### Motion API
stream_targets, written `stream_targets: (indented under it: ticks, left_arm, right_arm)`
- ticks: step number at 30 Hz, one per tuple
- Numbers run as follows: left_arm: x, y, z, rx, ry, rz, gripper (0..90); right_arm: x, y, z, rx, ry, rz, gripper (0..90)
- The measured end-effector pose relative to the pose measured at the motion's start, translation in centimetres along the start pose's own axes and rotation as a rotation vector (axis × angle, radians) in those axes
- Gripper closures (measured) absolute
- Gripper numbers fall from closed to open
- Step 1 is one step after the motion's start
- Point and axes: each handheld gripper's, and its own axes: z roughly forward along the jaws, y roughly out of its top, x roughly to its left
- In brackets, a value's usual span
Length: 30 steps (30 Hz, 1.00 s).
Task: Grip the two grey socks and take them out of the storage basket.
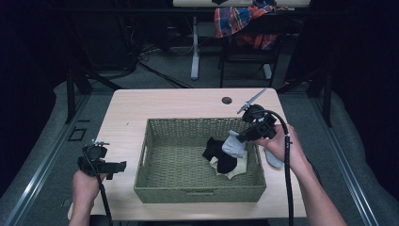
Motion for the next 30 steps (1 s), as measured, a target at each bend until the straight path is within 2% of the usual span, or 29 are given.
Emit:
stream_targets:
  ticks: [12, 21, 25, 30]
  left_arm:
    - [0.0, 0.0, 0.0, 0.0, -0.001, 0.0, 0.3]
    - [0.0, 0.0, 0.0, -0.002, -0.001, -0.002, 0.3]
    - [0.0, 0.0, 0.0, 0.0, -0.002, 0.0, 0.3]
    - [0.0, 0.0, 0.0, -0.002, -0.002, -0.002, 0.3]
  right_arm:
    - [-1.0, -0.8, -2.8, -0.068, -0.029, 0.035, 84.6]
    - [-2.7, -2.3, -4.9, -0.11, -0.065, 0.089, 84.6]
    - [-3.8, -3.3, -6.1, -0.133, -0.09, 0.128, 84.6]
    - [-4.7, -4.1, -6.7, -0.136, -0.119, 0.167, 84.6]
